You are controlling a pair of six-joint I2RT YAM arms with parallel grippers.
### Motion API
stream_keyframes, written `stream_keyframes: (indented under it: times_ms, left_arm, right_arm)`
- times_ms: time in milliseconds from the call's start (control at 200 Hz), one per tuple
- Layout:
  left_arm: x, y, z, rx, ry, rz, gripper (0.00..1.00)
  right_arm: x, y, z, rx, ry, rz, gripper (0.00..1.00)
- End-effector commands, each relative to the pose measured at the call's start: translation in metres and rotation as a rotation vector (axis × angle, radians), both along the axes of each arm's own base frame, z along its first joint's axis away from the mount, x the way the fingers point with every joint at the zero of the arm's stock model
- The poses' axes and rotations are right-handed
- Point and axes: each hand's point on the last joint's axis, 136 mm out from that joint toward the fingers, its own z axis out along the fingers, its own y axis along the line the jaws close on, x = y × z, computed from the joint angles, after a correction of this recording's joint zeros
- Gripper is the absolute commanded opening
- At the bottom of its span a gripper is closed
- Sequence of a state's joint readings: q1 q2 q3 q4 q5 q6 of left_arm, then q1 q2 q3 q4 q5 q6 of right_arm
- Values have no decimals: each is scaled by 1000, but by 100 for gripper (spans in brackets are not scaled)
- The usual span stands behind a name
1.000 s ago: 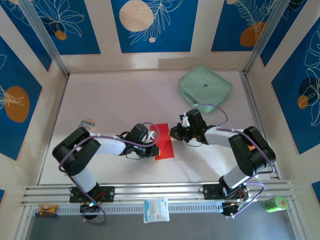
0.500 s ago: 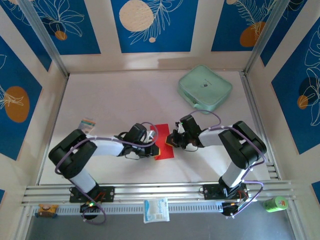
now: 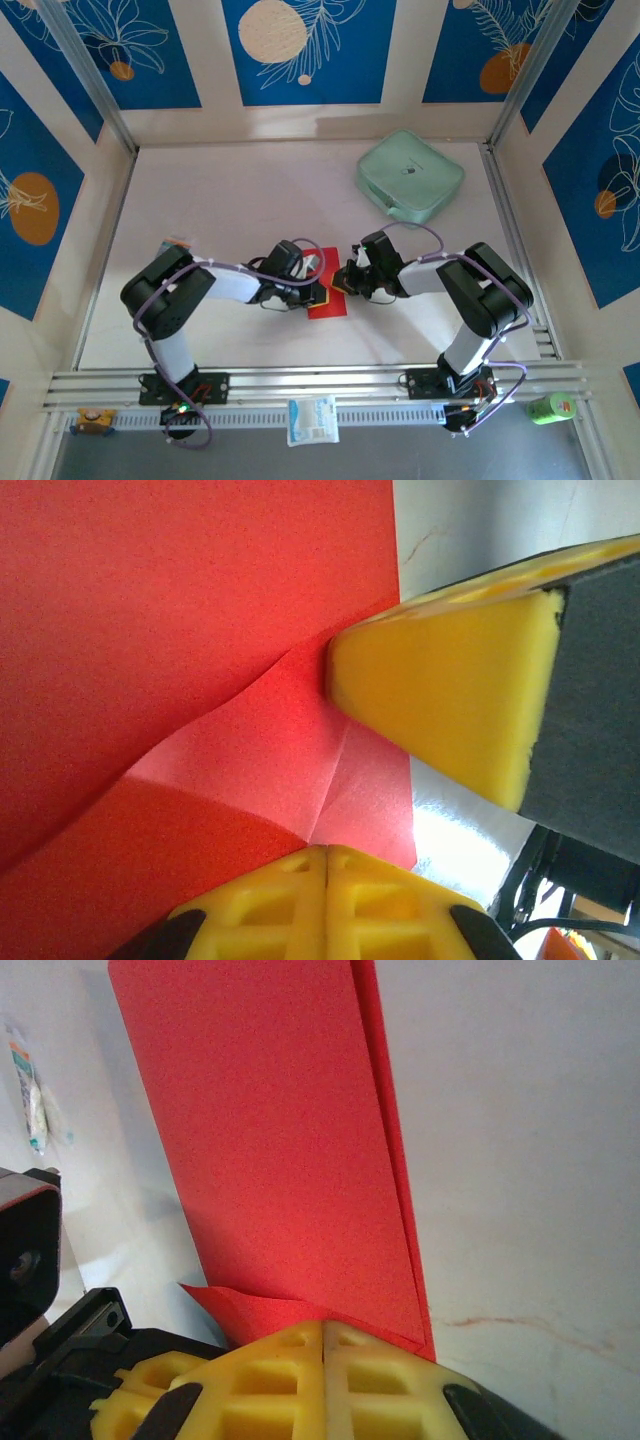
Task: Fold a paper plane with a square sheet of paper (pick it up from the middle)
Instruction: Fold the triangle a second time at the center of the table.
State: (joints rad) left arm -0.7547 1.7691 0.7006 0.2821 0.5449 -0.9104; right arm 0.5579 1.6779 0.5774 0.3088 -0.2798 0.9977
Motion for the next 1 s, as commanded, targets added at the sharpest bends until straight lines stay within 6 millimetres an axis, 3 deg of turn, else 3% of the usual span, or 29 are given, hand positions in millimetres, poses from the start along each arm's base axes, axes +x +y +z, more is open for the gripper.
stream_keyframes:
  times_ms: [0,295,445,660,995]
  left_arm:
    - [-10,21,-20,70,53,59,2]
    - [-6,17,7,53,0,27,5]
    - [-15,19,-4,79,49,-10,5]
    - [-38,38,-24,132,115,-24,6]
    - [-51,59,-21,169,107,6,7]
  right_arm:
    - [-19,-16,-23,-73,84,-22,0]
    - [-18,-16,-25,-77,88,-21,0]
    - [-17,-16,-24,-77,90,-22,0]
    - [-18,-17,-24,-83,93,-22,0]
    - [-17,-16,-23,-83,89,-19,0]
